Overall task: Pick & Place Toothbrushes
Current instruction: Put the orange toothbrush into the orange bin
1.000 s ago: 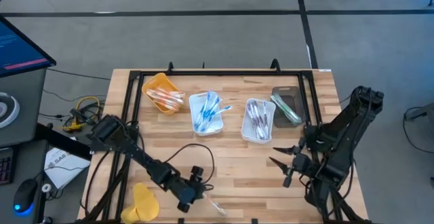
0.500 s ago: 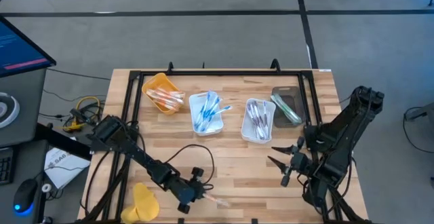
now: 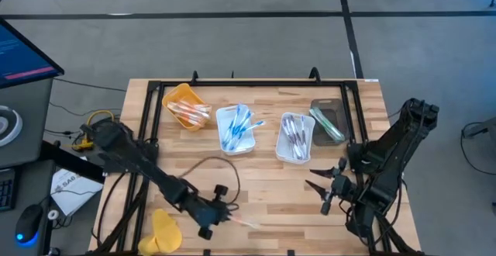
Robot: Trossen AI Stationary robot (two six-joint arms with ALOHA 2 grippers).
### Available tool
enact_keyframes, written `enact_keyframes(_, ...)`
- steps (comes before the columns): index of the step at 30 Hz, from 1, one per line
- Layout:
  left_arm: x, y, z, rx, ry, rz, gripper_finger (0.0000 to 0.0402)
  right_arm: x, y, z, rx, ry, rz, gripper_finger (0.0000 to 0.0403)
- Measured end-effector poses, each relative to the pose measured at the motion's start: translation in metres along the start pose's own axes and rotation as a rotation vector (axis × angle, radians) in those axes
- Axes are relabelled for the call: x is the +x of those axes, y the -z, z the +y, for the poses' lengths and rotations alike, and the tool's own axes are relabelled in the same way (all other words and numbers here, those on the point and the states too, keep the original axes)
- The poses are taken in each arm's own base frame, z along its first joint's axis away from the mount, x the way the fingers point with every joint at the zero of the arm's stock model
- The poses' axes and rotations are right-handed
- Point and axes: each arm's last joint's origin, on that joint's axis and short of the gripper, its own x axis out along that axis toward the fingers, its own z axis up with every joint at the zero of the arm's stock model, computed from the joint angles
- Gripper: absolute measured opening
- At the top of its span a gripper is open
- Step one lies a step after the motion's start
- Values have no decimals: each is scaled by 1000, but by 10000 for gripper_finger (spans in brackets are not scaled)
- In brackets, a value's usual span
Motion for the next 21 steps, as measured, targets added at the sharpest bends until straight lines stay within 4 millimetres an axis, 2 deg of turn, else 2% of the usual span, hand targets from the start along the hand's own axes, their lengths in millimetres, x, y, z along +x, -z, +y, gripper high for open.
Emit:
enact_keyframes(2, -25, -13, 3, 23, -26, -49, 36, -2, 1, 3, -4, -19, 7, 166)
enact_keyframes(5, -56, -21, 12, 67, -66, -75, 36, -3, 7, 10, -4, -31, 10, 168)
enact_keyframes(8, -95, -36, 24, 37, -163, -169, 36, -1, 15, 18, -7, -34, 10, 168)
enact_keyframes(13, -140, -27, 52, 69, -362, -110, 35, 7, 30, 35, 19, -27, 10, 165)
enact_keyframes(15, -156, -22, 67, 27, -430, -82, 19, 9, 36, 41, 31, -31, 11, 164)
enact_keyframes(18, -173, -13, 92, -33, -526, -16, 3, 13, 41, 47, 48, -29, 10, 165)
enact_keyframes(21, -189, -2, 115, -75, -611, 57, 3, 14, 45, 52, 69, -34, 8, 167)
